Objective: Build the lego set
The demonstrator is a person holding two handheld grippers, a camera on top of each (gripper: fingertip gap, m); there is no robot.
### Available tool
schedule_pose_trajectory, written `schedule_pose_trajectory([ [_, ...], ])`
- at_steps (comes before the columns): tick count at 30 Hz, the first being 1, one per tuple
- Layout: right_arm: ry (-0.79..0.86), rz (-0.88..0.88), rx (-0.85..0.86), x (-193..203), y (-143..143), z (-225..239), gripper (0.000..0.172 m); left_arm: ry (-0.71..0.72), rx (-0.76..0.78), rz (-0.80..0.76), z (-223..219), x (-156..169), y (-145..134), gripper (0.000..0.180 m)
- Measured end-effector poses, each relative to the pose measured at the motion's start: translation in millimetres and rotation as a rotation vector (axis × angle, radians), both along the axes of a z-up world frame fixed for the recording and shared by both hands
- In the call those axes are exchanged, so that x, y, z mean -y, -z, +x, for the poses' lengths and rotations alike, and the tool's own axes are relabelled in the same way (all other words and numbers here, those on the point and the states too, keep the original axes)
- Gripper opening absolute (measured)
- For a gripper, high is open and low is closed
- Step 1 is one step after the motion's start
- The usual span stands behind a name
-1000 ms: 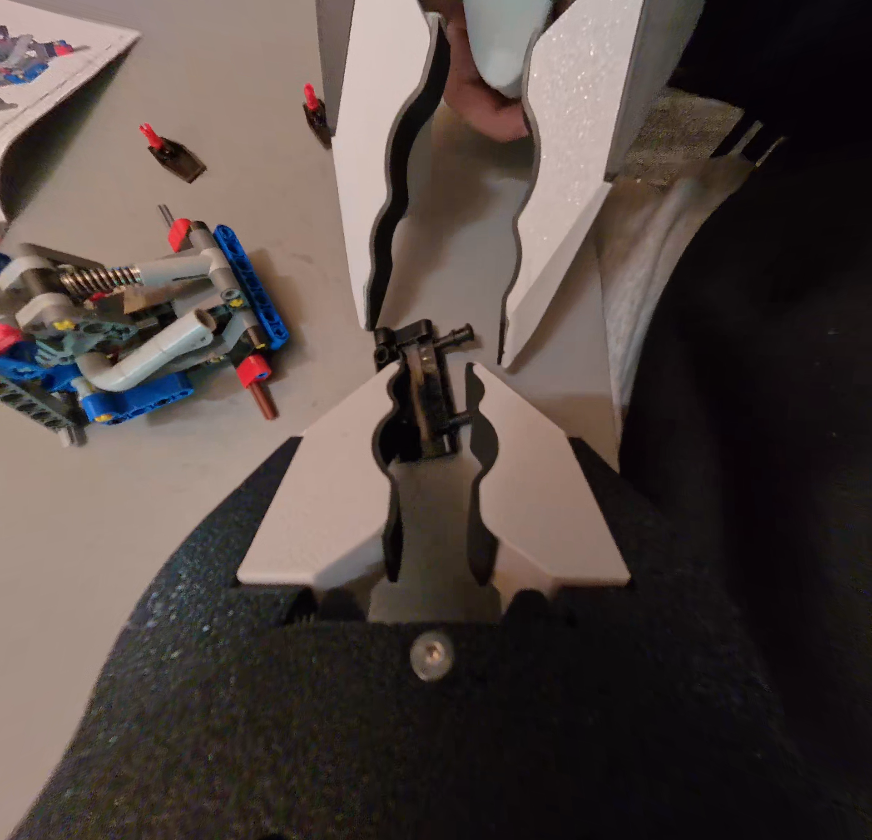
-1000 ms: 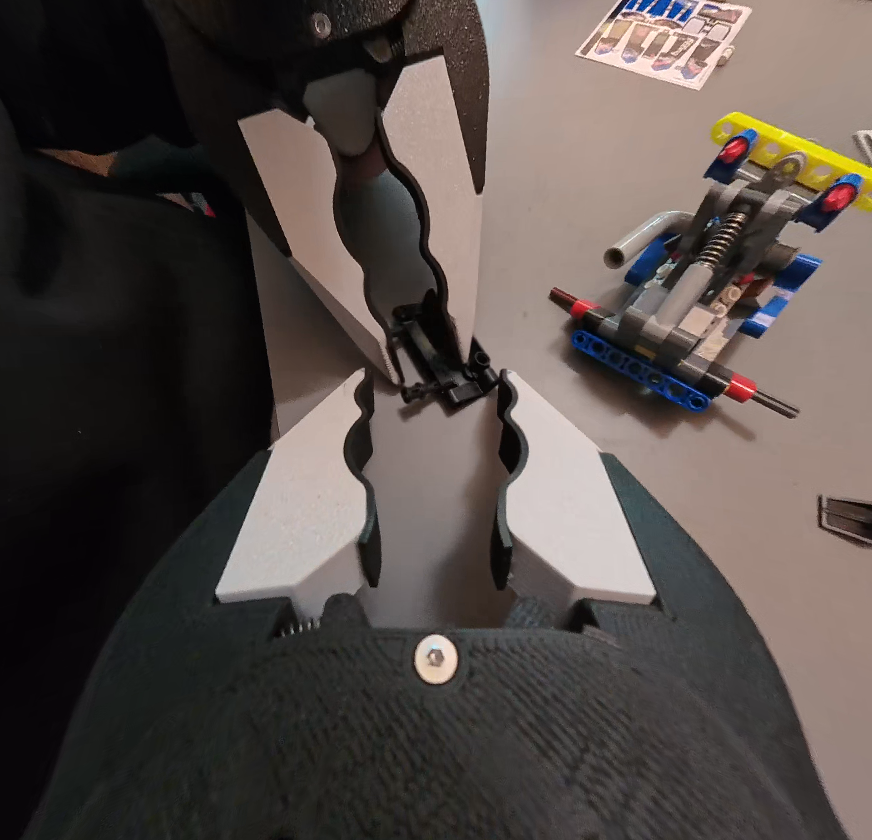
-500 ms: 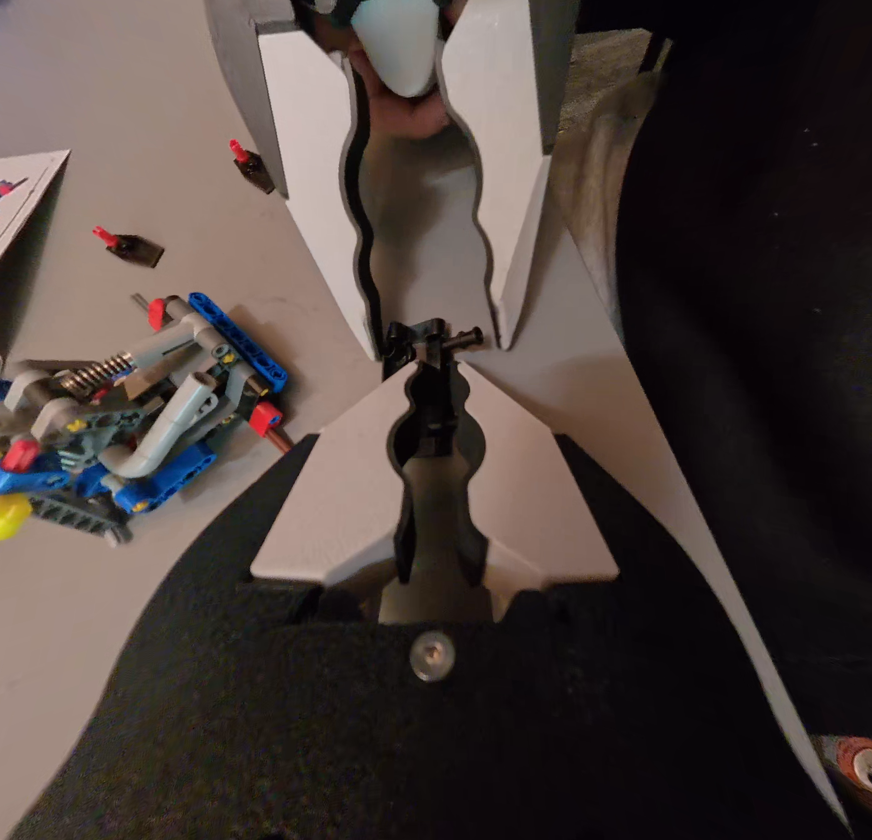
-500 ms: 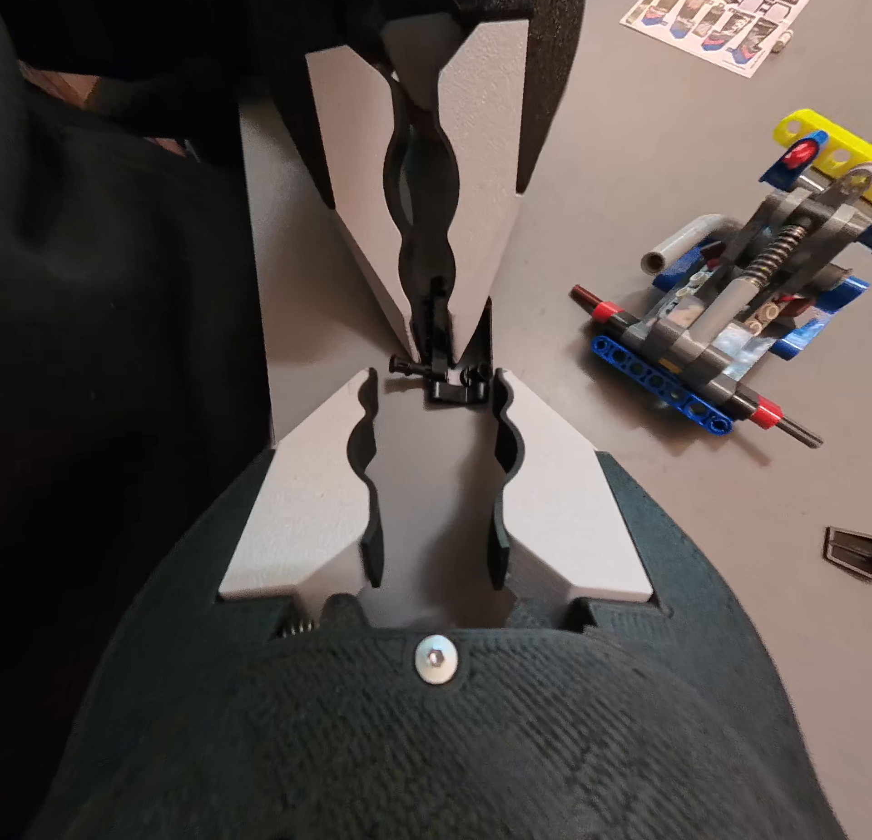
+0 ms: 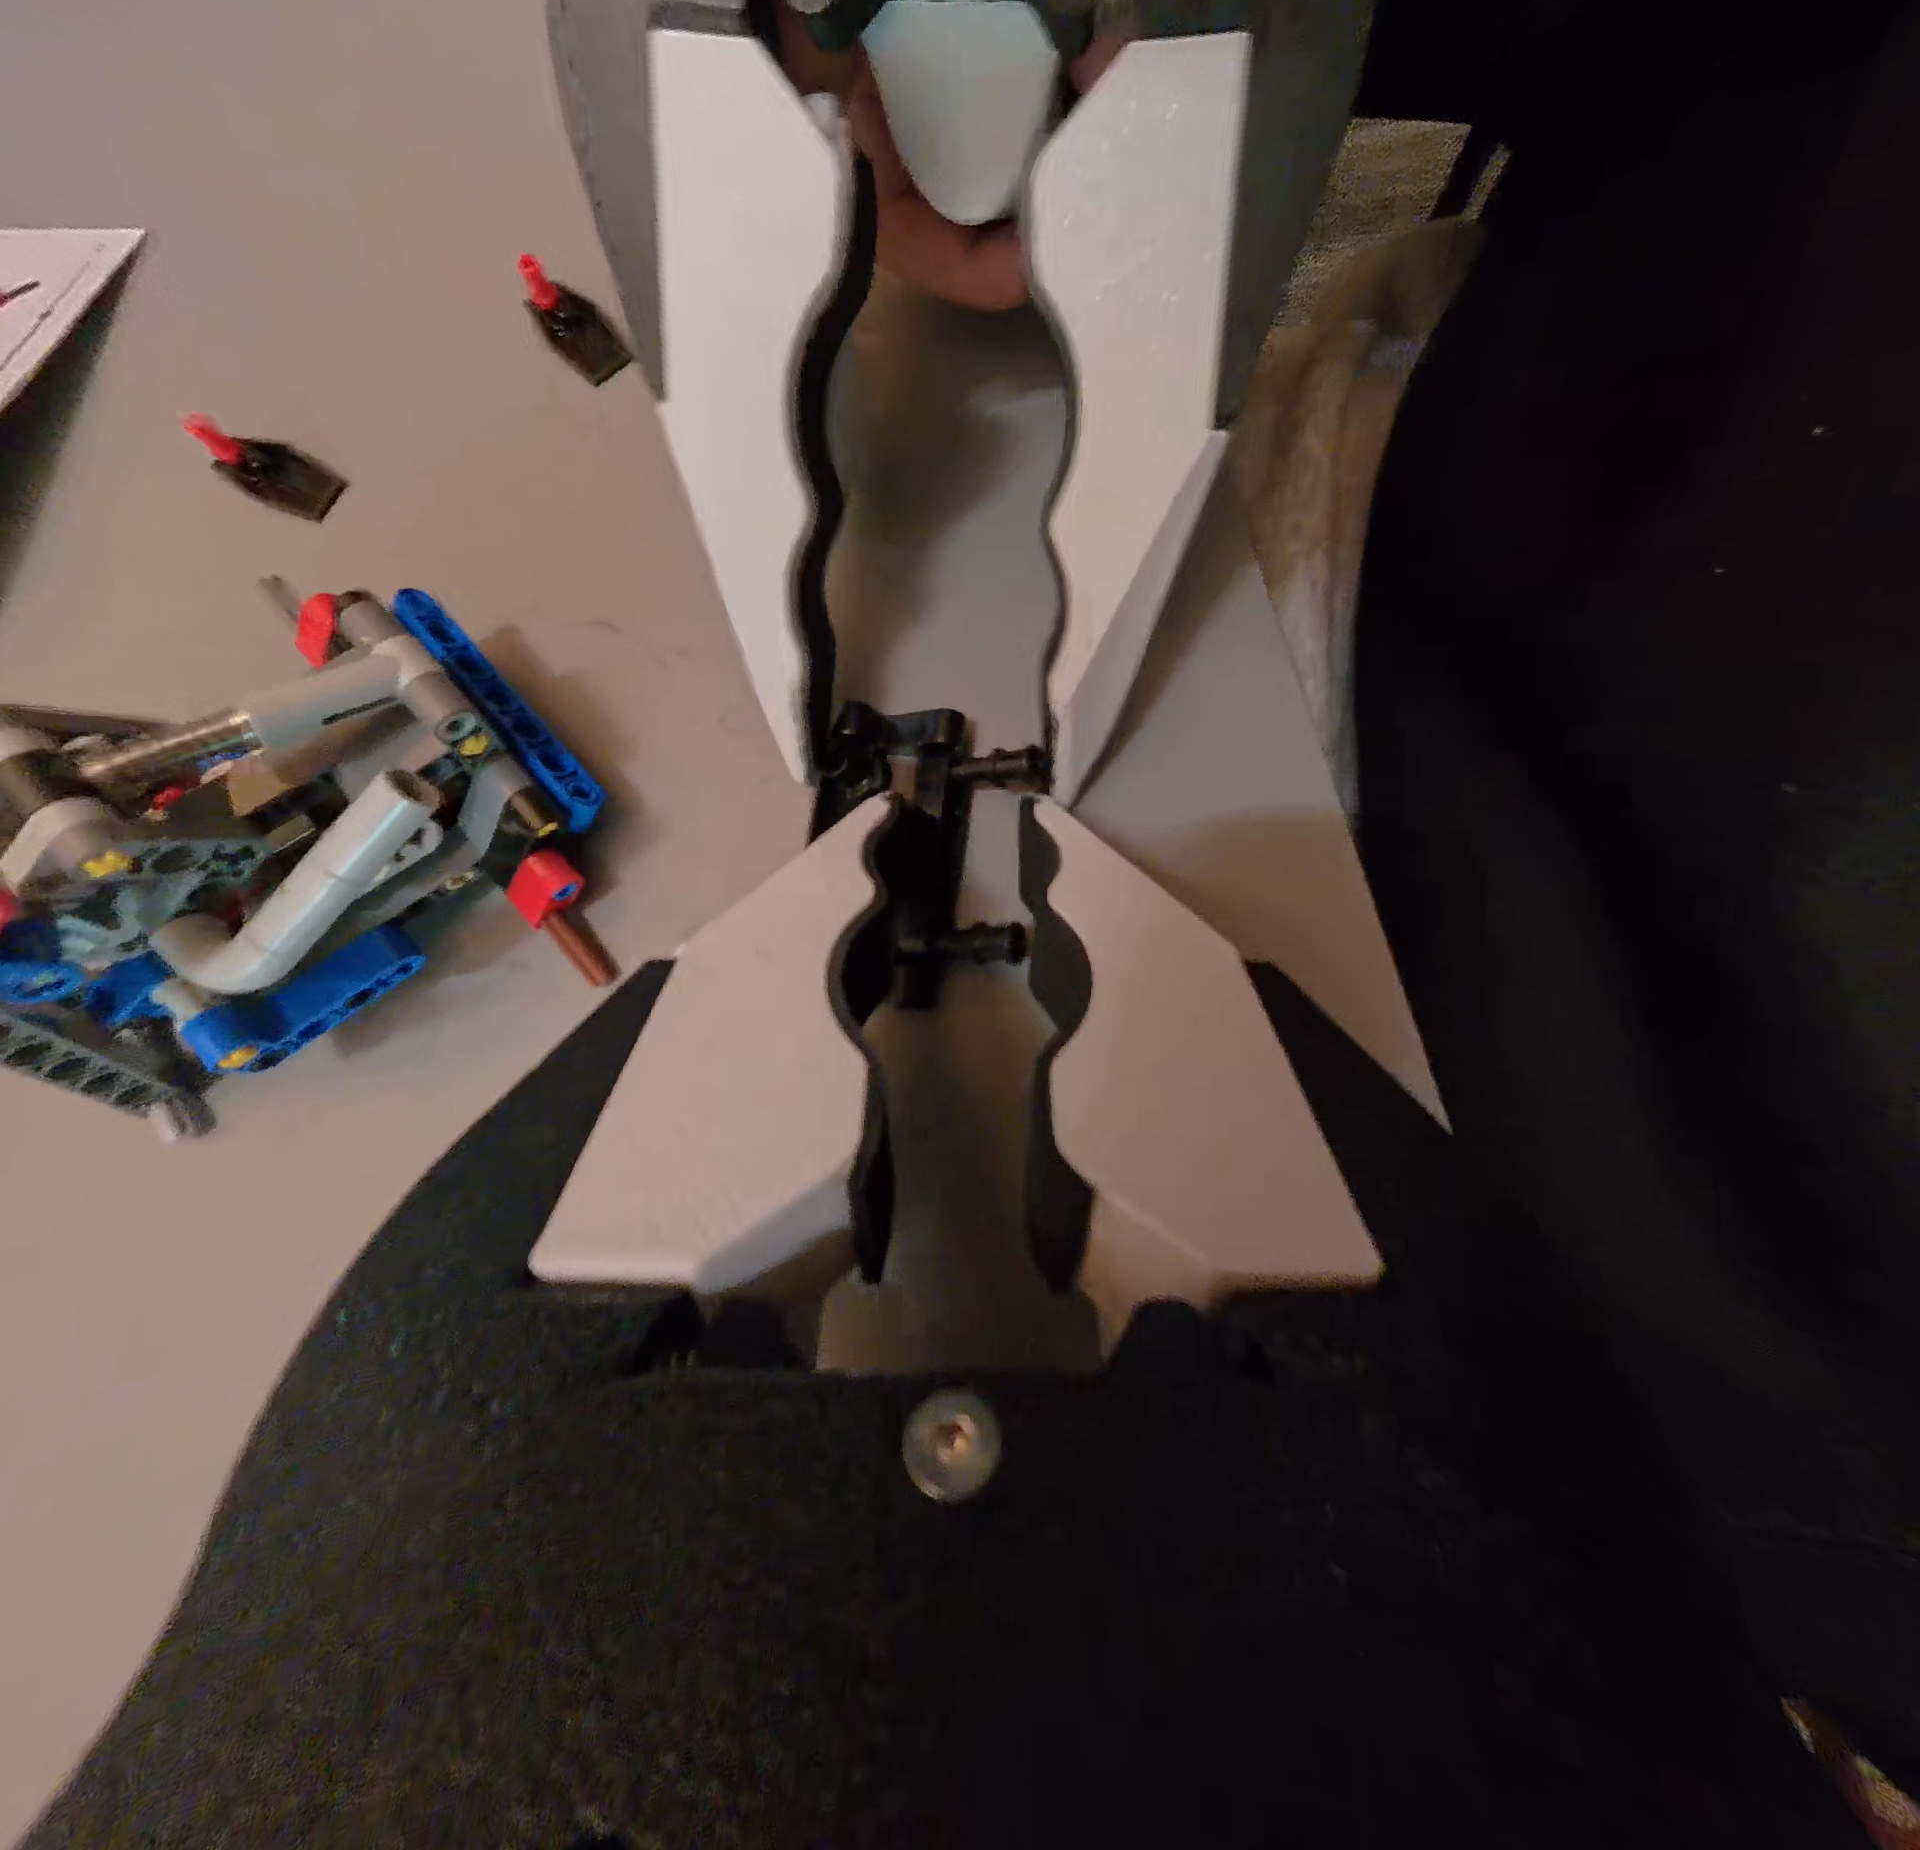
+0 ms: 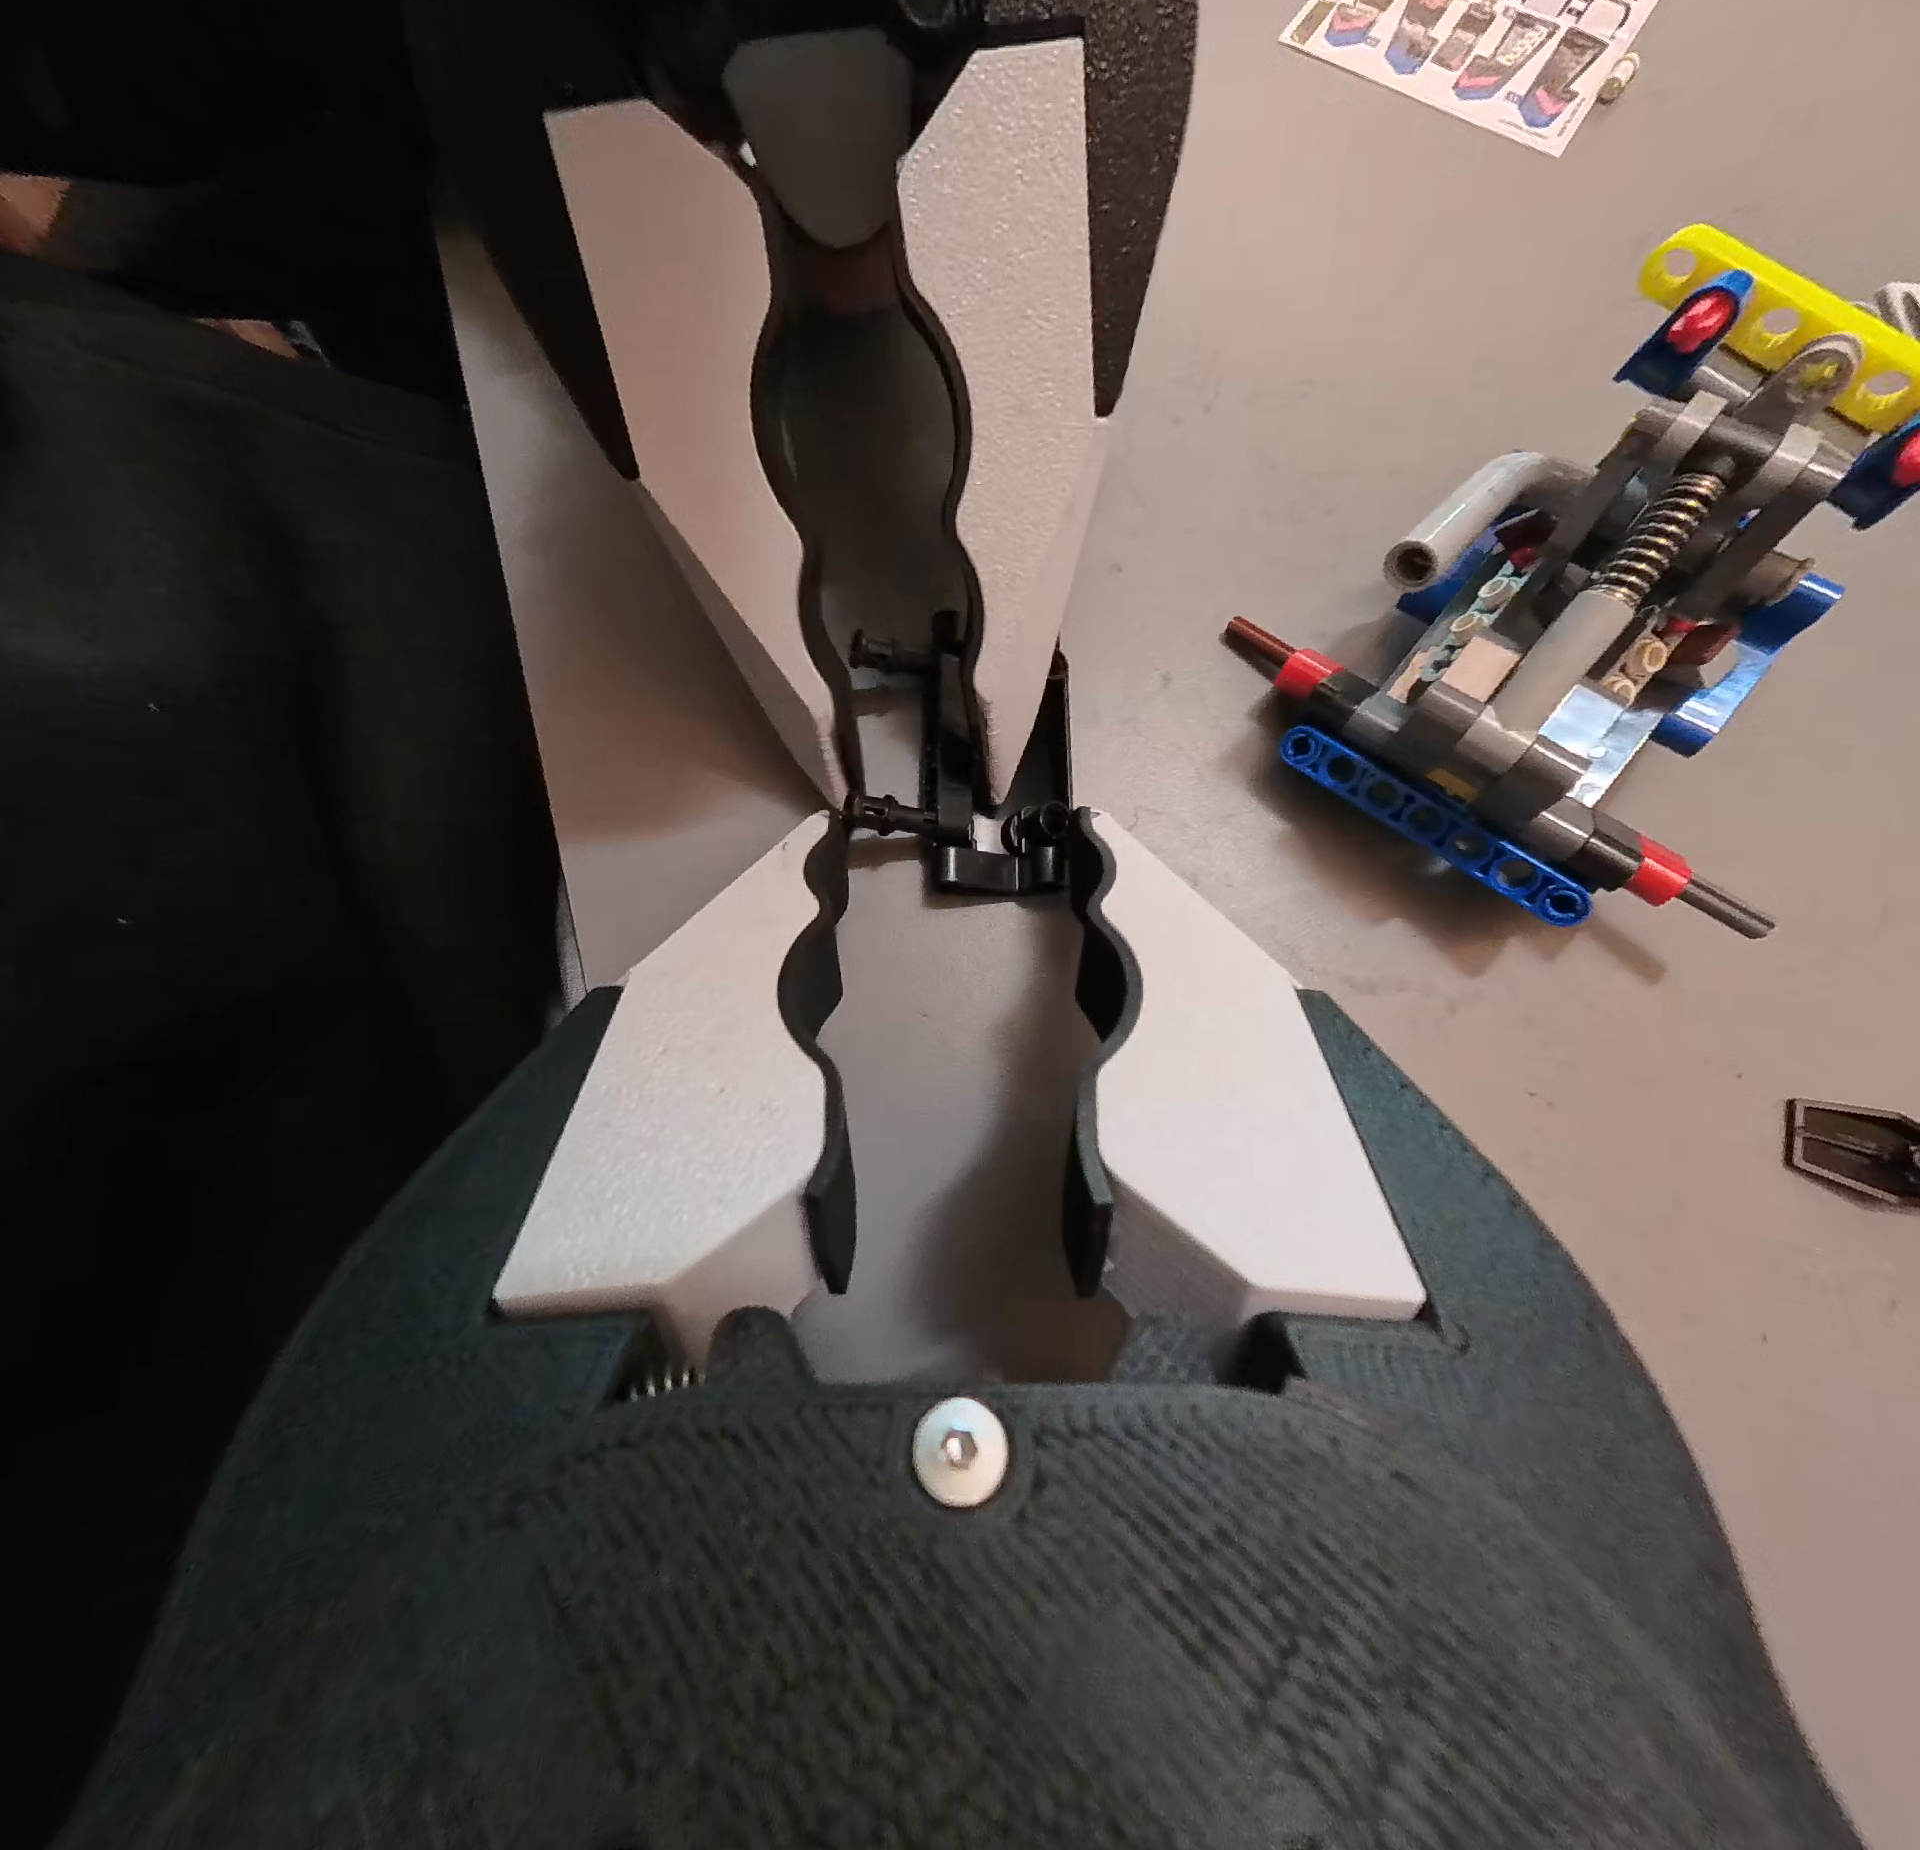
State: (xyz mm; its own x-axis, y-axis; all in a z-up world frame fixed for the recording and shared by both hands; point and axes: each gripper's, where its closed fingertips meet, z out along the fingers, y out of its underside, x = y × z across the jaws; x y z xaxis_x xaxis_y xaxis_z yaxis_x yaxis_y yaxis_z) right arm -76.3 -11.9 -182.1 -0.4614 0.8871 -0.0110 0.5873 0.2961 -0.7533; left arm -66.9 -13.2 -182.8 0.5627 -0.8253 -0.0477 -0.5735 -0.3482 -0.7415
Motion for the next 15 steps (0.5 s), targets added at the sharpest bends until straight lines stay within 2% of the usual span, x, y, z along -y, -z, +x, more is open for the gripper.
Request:
schedule_pose_trajectory([
  [1, -0.003, -0.003, 0.001, 0.4, 0.0, 0.3, 0.041, -0.031, -0.003, 0.002, -2.0, -3.5, 0.3, 0.008],
  [8, 0.021, -0.034, 0.009, -4.8, -1.3, 7.4, 0.038, -0.015, -0.015, 0.025, -2.2, -3.9, 0.4, 0.007],
  [12, 0.03, 0.006, -0.004, -4.7, -0.2, 5.3, 0.037, 0.016, -0.036, 0.058, -2.2, -3.7, 0.4, 0.007],
  [15, 0.057, 0.002, -0.003, -9.0, -0.2, 3.4, 0.024, 0.06, -0.04, 0.068, -1.8, -2.8, 0.2, 0.006],
])
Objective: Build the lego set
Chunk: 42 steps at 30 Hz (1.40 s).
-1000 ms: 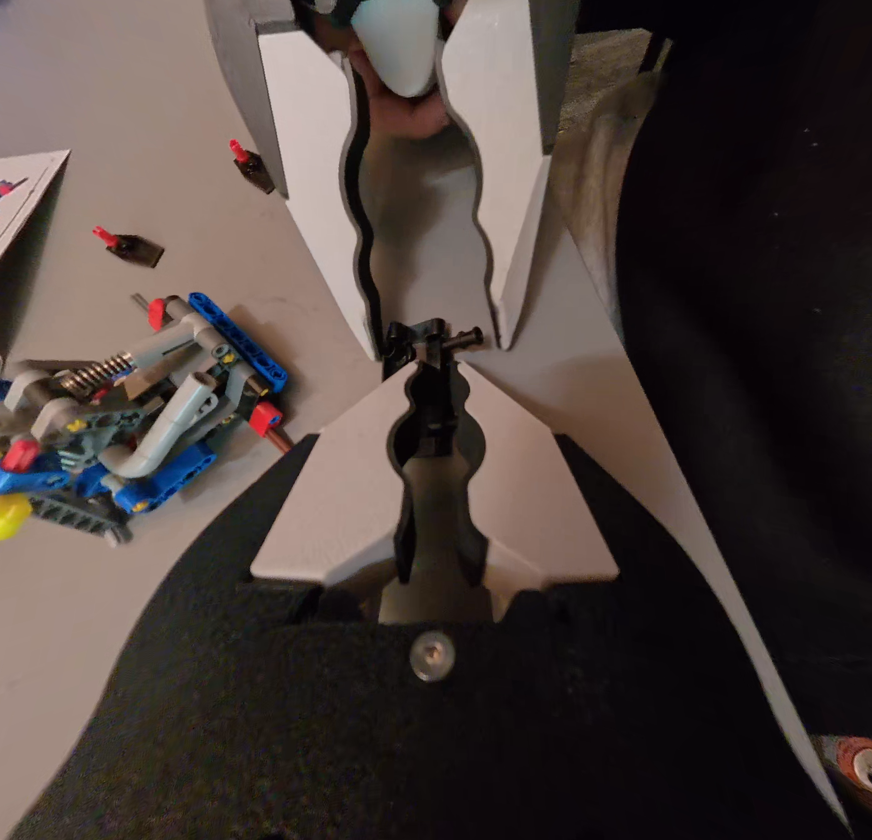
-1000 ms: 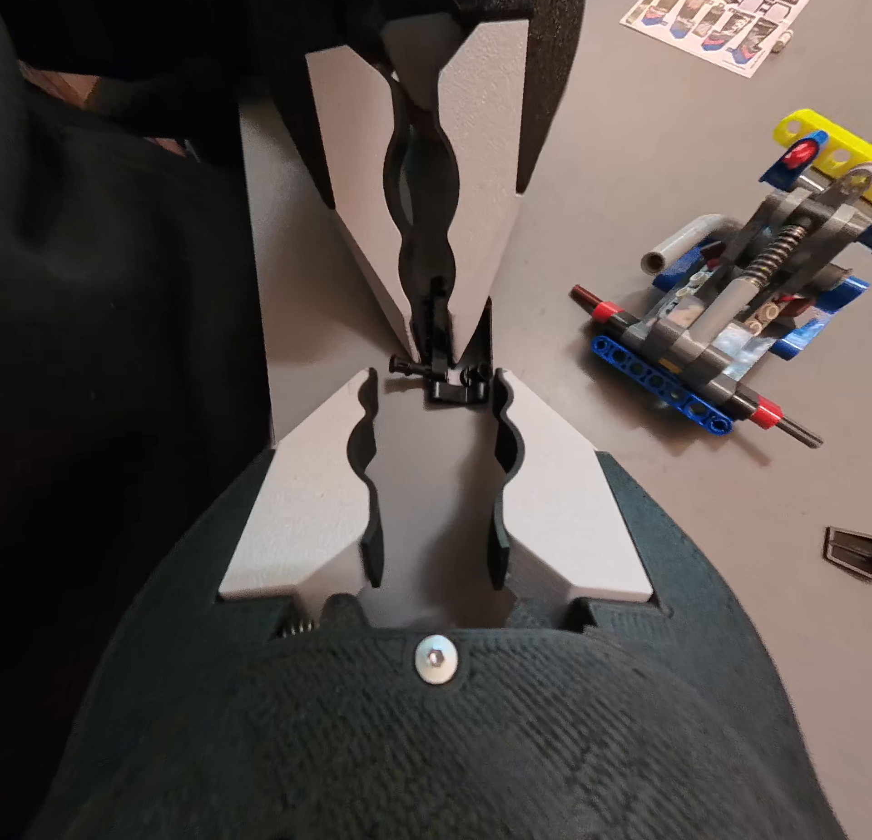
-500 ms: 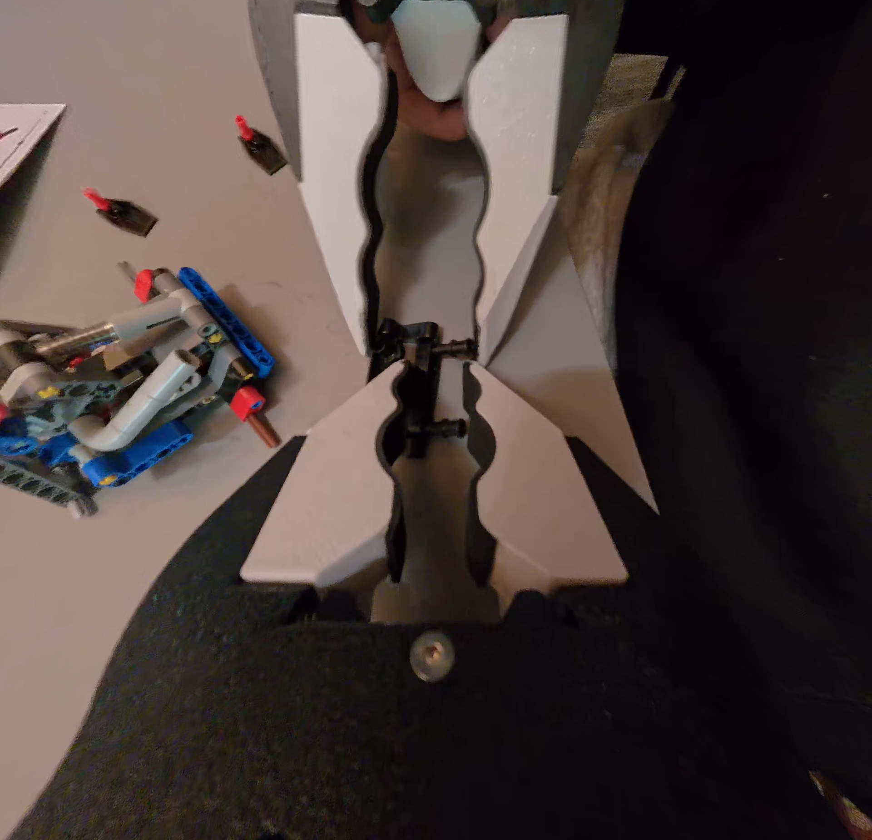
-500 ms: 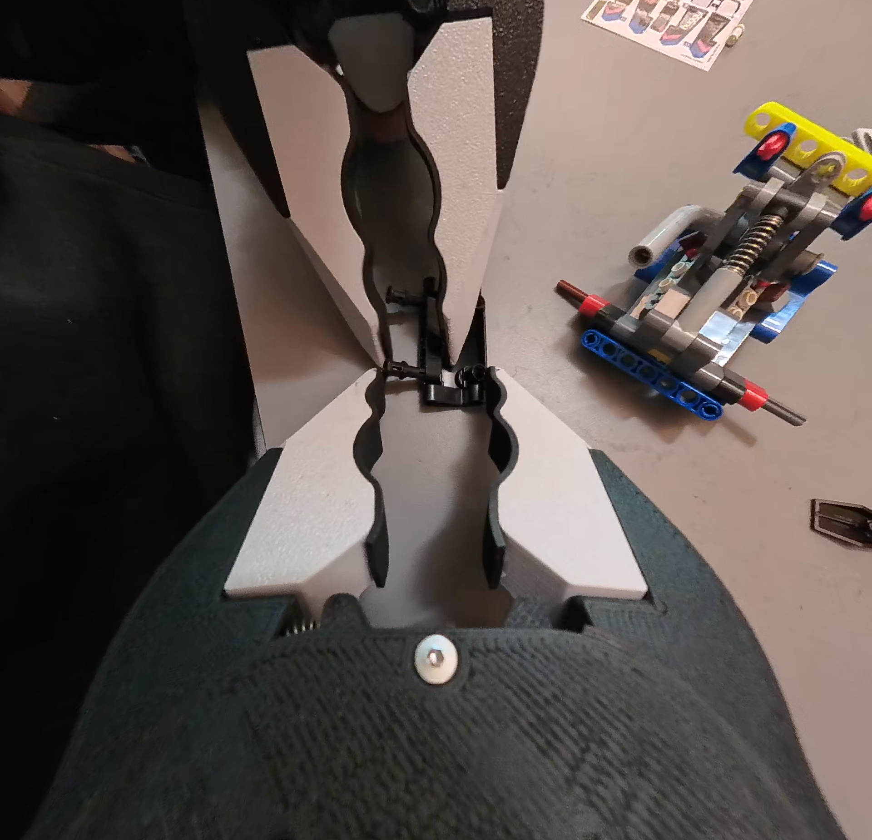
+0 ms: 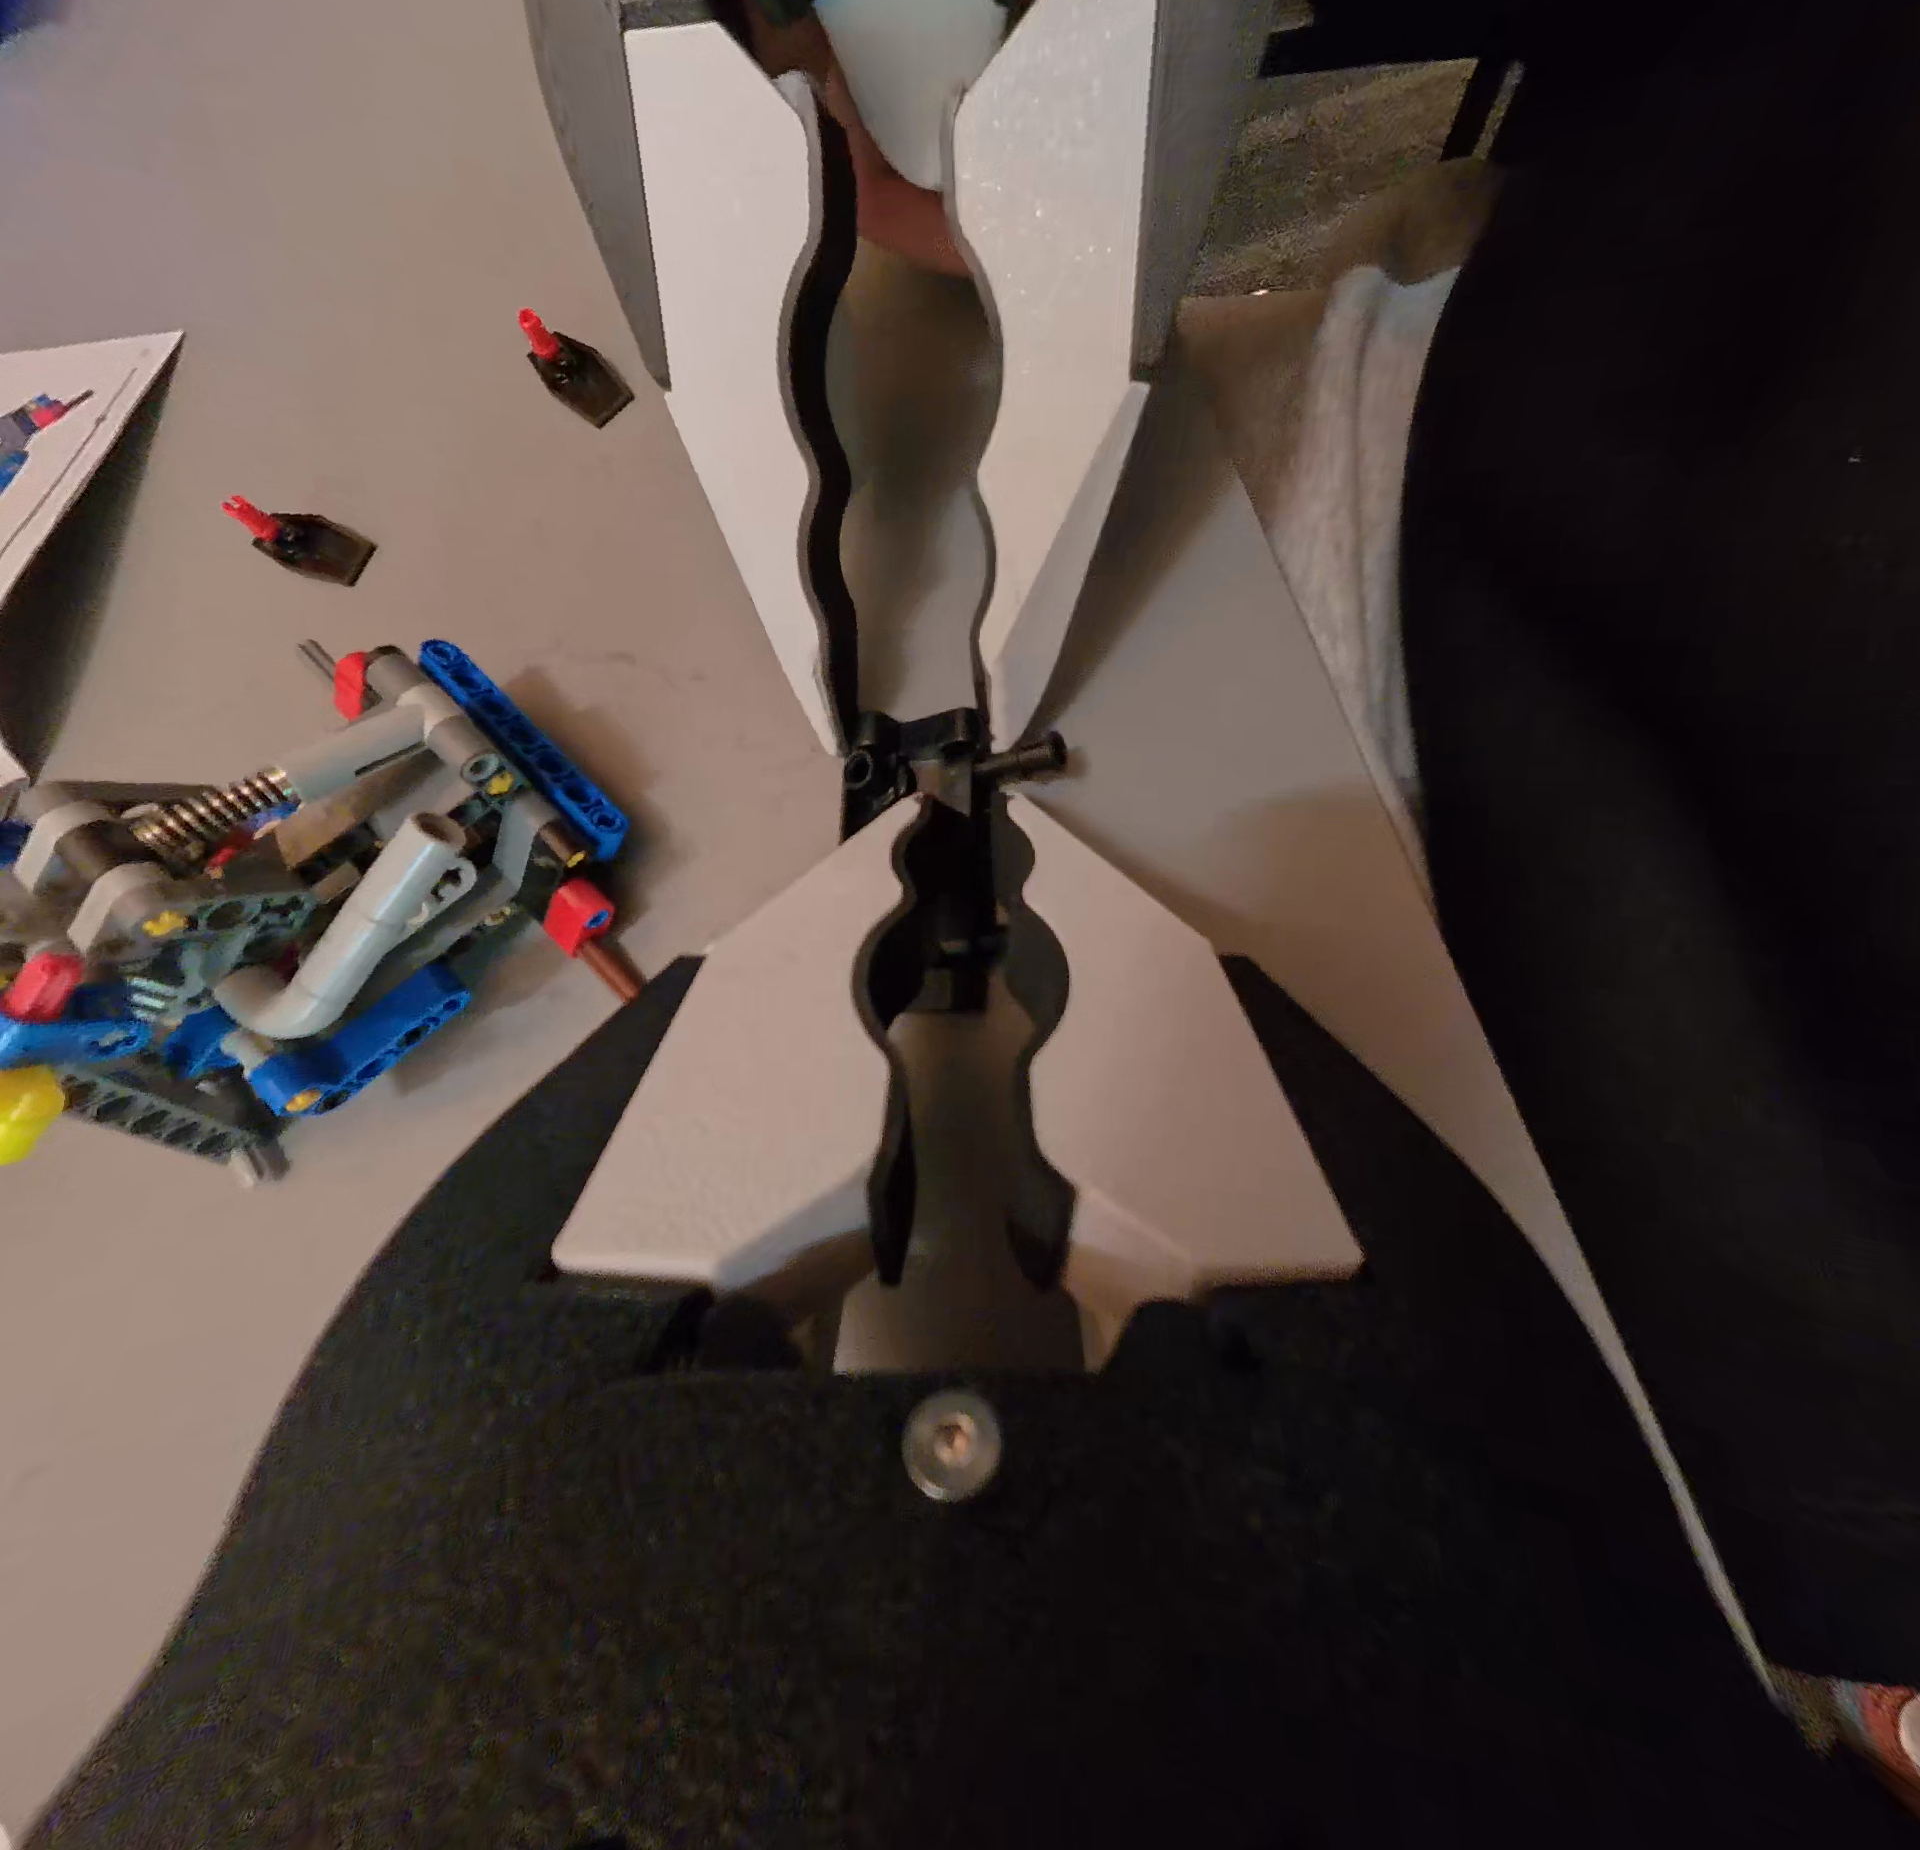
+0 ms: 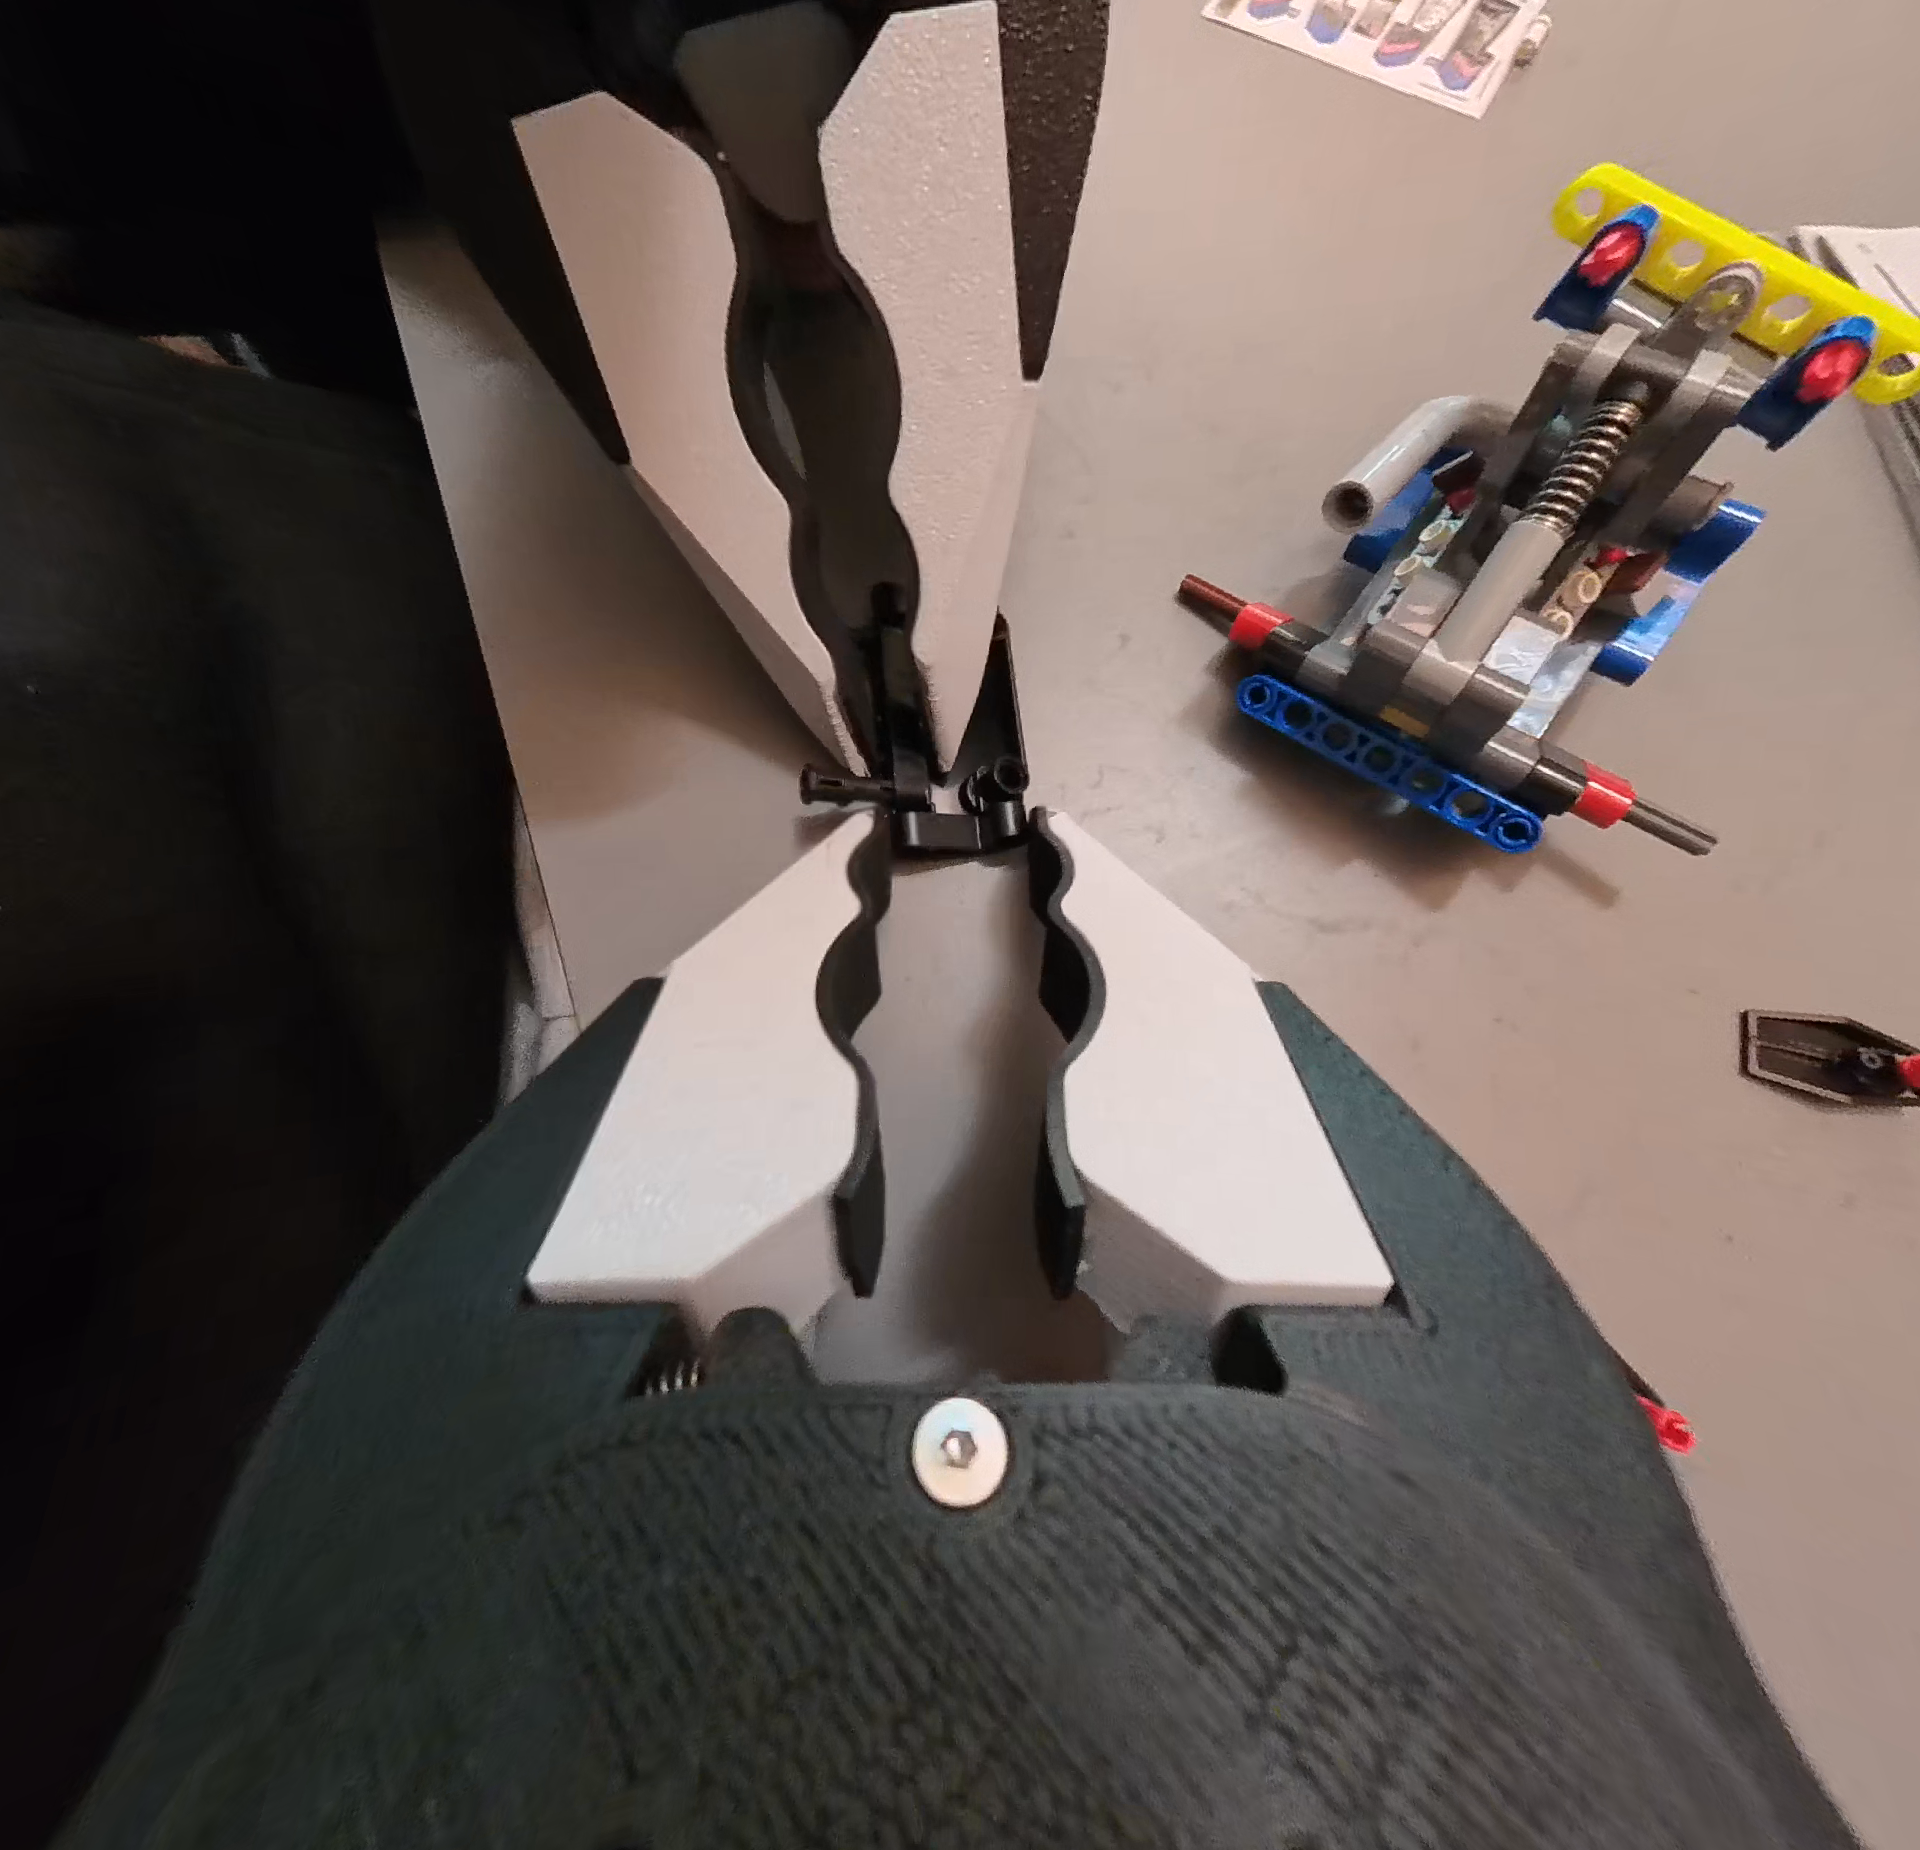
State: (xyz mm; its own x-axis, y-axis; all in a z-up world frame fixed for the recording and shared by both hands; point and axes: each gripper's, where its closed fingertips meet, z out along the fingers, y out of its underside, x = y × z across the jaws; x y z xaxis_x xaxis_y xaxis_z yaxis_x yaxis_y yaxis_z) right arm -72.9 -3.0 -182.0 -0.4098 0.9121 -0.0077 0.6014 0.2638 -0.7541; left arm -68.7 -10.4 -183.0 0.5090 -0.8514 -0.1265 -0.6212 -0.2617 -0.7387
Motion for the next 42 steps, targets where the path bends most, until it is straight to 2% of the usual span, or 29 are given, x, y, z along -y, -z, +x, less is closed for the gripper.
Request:
schedule_pose_trajectory([
  [4, -0.005, 0.014, -0.006, 0.3, -0.1, 0.4, 0.024, 0.002, 0.017, -0.028, 0.2, 0.2, 0.1, 0.006],
  [5, -0.011, 0.006, -0.003, 2.1, -0.2, 1.9, 0.028, 0.002, 0.017, -0.027, 0.1, 0.2, 0.1, 0.006],
  [7, -0.038, -0.046, 0.014, 11.5, -1.3, 6.8, 0.049, 0.003, 0.015, -0.025, 0.2, 0.3, 0.1, 0.006],
  [9, -0.003, 0.001, 0.001, 7.2, -0.1, 4.5, 0.039, 0.006, 0.016, -0.027, 0.4, 0.5, 0.1, 0.006],
  [13, -0.001, 0.015, -0.005, 7.0, -0.3, 4.4, 0.038, 0.013, 0.021, -0.035, 0.9, 1.3, 0.1, 0.007],
  [18, -0.003, 0.022, -0.053, 15.0, -6.9, 5.0, 0.051, 0.011, 0.008, -0.015, 0.6, 1.2, 0.0, 0.006],
  [22, 0.011, -0.016, -0.031, 14.1, -9.3, 6.6, 0.048, 0.023, -0.012, 0.019, 1.1, 1.7, -0.2, 0.007],
  [23, 0.005, -0.004, -0.034, 14.4, -11.1, 7.3, 0.045, 0.022, -0.02, 0.031, 0.6, 1.2, -0.3, 0.006],
  [24, -0.021, -0.004, -0.04, 19.0, -14.6, 8.9, 0.035, 0.02, -0.025, 0.043, 0.3, 0.9, -0.5, 0.007],
  [26, 0.001, 0.0, -0.05, 19.0, -19.8, 7.4, 0.031, 0.019, -0.033, 0.058, 0.3, 0.8, -0.7, 0.007],
  [29, -0.008, -0.006, -0.001, 17.0, -7.2, 7.4, 0.031, 0.033, -0.046, 0.08, 0.6, 0.9, -0.8, 0.006],
  [35, -0.026, -0.089, 0.002, 18.8, -6.1, 5.5, 0.024, 0.065, -0.056, 0.101, 2.5, 2.8, -0.9, 0.006],
  [40, -0.025, -0.155, 0.04, 20.8, -4.8, 5.0, 0.022, 0.007, 0.031, -0.056, 3.3, 5.3, 0.1, 0.008],
  [42, -0.004, -0.148, 0.036, 22.0, -4.7, 4.6, 0.022, 0.009, 0.089, -0.137, 6.2, 11.8, -1.2, 0.021],
])
